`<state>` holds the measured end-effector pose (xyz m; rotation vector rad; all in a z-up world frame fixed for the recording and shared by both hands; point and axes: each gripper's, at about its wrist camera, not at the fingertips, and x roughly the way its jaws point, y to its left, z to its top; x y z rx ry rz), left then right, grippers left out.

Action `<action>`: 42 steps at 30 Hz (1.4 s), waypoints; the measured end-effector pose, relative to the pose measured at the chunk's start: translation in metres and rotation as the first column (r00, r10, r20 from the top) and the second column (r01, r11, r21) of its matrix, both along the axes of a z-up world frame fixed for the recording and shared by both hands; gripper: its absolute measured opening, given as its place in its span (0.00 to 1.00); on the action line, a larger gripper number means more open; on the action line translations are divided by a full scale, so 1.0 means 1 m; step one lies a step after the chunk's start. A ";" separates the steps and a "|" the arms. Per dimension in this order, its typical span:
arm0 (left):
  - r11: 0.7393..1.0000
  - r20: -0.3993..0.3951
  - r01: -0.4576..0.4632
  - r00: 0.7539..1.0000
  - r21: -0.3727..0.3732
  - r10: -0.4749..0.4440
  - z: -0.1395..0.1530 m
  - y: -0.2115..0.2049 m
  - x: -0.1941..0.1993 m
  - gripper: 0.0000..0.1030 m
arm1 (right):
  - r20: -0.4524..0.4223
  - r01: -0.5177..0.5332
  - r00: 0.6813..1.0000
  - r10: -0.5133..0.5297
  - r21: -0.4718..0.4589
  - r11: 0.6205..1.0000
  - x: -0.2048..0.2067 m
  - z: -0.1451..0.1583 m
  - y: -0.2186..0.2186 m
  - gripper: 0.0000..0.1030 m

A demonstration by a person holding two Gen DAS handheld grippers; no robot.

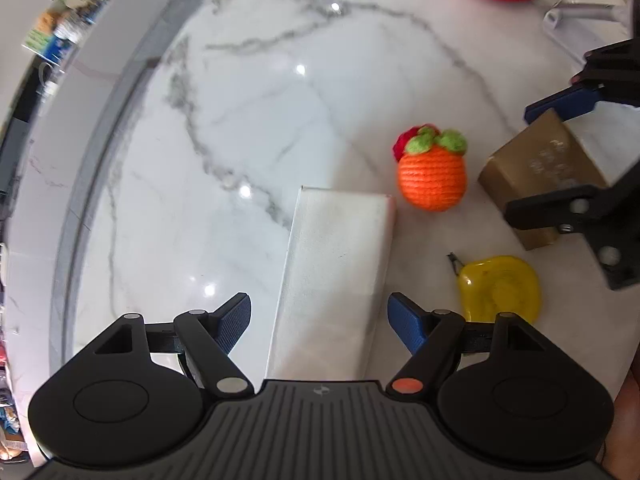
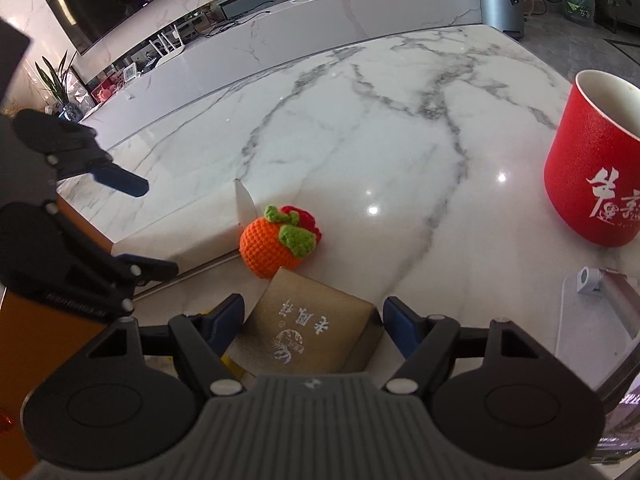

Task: Organize objects
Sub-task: 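Move the left tool onto the long white box while the right tool holds the brown box, then lift the white box with the left tool while the right tool carries the brown box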

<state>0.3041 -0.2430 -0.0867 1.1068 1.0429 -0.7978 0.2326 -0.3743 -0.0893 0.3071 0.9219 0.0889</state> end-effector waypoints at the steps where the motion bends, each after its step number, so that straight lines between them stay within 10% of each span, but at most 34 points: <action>1: 1.000 -0.022 0.003 1.000 0.009 -0.003 -0.004 0.000 0.004 0.86 | 0.001 -0.002 1.000 0.002 0.000 1.000 0.000 0.000 0.000 0.75; 16: 0.998 -0.163 -0.060 0.985 0.000 0.059 -0.021 -0.010 0.030 0.80 | -0.007 -0.015 1.000 0.015 0.025 1.000 0.002 -0.004 -0.003 0.76; 39: 0.979 0.022 -0.104 0.994 -0.175 0.110 0.037 -0.005 -0.028 0.70 | 0.039 0.030 0.999 -0.030 -0.009 1.000 -0.016 0.017 -0.001 0.70; 42: 0.977 0.045 -0.088 0.994 -0.194 0.099 0.052 -0.002 -0.038 0.69 | 0.082 0.039 0.996 -0.037 -0.021 0.999 -0.024 0.032 0.000 0.16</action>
